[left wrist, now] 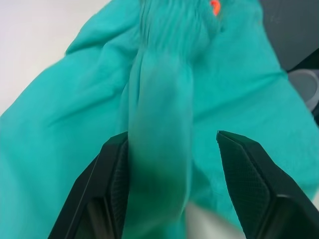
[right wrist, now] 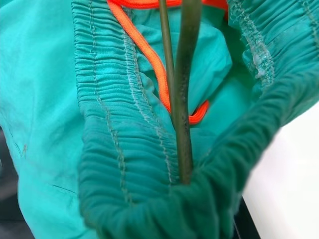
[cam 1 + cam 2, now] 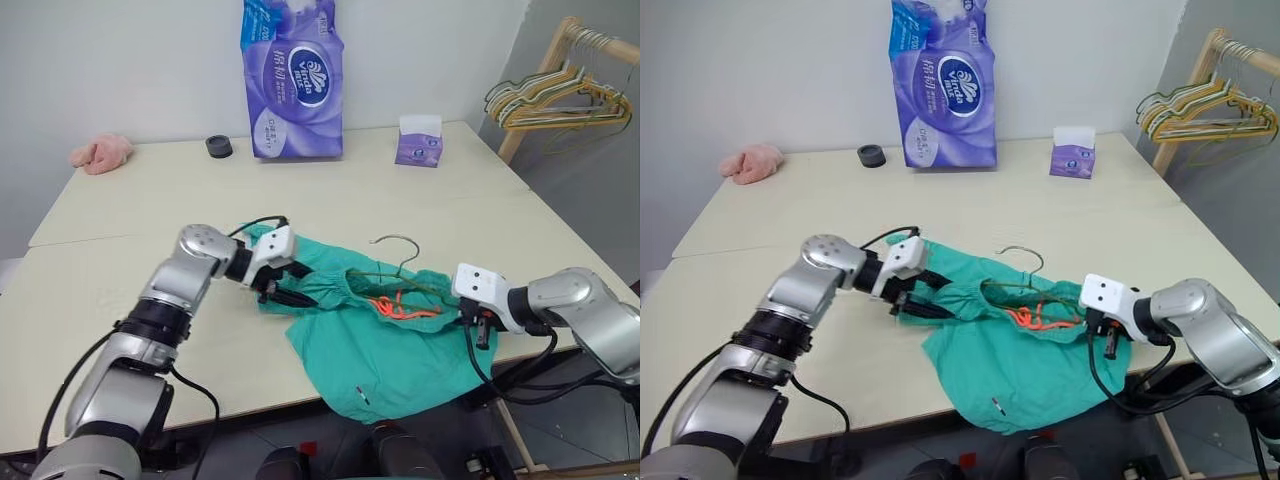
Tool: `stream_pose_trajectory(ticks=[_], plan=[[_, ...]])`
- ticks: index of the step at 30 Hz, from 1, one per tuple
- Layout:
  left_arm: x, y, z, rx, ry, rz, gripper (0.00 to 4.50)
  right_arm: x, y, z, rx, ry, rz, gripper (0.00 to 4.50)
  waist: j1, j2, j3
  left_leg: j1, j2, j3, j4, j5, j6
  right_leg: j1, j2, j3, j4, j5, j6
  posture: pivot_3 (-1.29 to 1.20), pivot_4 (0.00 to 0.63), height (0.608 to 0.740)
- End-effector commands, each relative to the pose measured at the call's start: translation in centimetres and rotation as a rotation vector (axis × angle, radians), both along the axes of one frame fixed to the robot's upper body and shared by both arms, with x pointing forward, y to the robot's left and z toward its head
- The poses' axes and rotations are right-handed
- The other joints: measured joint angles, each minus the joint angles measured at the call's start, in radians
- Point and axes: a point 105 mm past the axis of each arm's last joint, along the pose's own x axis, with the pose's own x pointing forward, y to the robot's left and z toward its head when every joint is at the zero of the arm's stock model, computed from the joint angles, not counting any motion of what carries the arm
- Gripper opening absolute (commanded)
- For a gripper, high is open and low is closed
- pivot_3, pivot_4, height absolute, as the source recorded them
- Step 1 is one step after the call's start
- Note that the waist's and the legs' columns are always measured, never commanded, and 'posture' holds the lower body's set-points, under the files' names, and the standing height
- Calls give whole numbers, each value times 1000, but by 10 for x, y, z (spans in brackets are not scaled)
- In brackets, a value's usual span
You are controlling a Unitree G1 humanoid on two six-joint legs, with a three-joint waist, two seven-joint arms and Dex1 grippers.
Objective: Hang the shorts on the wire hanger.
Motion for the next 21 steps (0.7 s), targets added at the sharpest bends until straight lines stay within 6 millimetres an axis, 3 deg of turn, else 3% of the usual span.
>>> stream_pose_trajectory(ticks=[1,3,8,14,21], plan=[[2,2,3,19,-18,-27,2810,1,0,14,8,-44,17,0,-1,0,0,0,0,0,0,0,0,0,0,0,0,0,0,-223,62,740],[2,-1,-3,15,-5,-22,2810,0,0,14,10,-45,17,0,-1,0,0,0,0,0,0,0,0,0,0,0,0,0,0,-223,62,740],[8,2,-13,37,-10,10,1827,-3,-3,13,5,-36,11,0,-2,0,0,0,0,0,0,0,0,0,0,0,0,0,0,-236,65,740],[26,10,-10,36,-74,95,37,-9,-7,12,-5,-19,8,0,-2,0,0,0,0,0,0,0,0,0,0,0,0,0,0,-239,66,740],[30,11,-10,27,-89,114,37,-18,-12,9,-16,9,6,0,-2,0,0,0,0,0,0,0,0,0,0,0,0,0,0,-238,68,740]])
